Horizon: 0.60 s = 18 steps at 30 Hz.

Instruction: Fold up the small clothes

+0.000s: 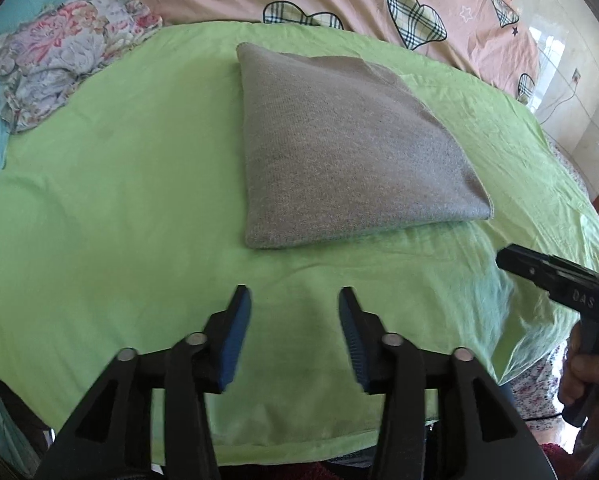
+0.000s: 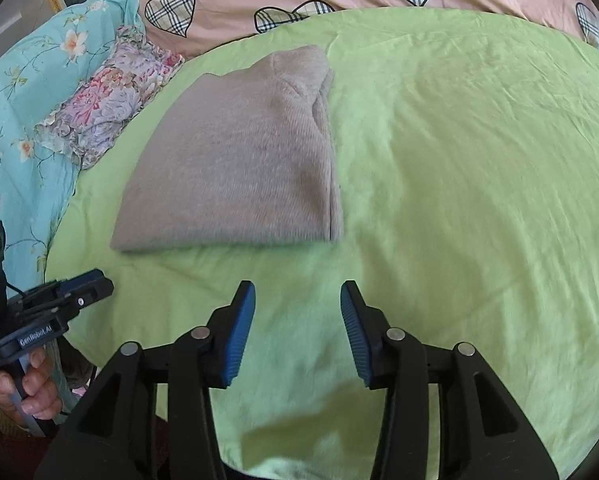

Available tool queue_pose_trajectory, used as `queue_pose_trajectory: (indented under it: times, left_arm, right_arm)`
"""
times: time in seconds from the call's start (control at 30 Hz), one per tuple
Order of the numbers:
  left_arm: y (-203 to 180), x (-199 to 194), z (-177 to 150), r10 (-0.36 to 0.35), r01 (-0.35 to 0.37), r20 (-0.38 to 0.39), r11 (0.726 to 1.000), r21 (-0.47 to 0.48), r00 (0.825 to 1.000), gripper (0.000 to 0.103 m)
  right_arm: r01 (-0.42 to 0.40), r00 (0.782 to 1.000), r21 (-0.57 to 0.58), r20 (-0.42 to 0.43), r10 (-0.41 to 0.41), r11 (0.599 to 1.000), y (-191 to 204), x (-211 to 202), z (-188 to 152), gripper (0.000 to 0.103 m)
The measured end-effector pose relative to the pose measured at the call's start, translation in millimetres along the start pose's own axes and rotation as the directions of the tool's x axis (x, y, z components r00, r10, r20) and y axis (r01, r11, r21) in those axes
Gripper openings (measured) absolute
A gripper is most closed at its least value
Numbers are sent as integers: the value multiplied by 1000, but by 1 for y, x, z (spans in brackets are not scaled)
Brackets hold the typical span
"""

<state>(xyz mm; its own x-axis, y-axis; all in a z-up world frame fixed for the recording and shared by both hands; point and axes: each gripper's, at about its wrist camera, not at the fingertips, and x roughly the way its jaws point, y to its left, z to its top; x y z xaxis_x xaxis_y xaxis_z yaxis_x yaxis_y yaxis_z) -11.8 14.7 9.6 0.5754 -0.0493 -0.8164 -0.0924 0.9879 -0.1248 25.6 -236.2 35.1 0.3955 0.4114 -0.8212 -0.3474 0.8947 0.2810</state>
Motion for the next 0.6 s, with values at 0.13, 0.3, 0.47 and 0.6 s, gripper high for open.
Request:
queue_pose_trajectory:
  times: [0.13, 0.3, 0.47, 0.6]
  left_arm:
    - [1, -10, -3, 38, -38, 22, 999, 11, 999, 62]
    - [5, -12, -6, 76, -76, 15, 997, 20, 997, 75]
    - [7, -10, -7, 104, -104, 6, 994, 19, 995, 80]
    - [8, -8, -6, 142, -141, 0, 990, 25, 990, 83]
  right_arm:
    - [-13, 1000, -19, 9, 13, 1000, 11, -7, -15, 50]
    - [3, 1000, -44, 11, -3, 999, 17, -9, -26, 64]
    - [-9, 1000, -42, 10, 9, 999, 19, -7, -28, 73]
    - [-10, 1000, -58, 19, 11, 998, 24, -7, -28, 79]
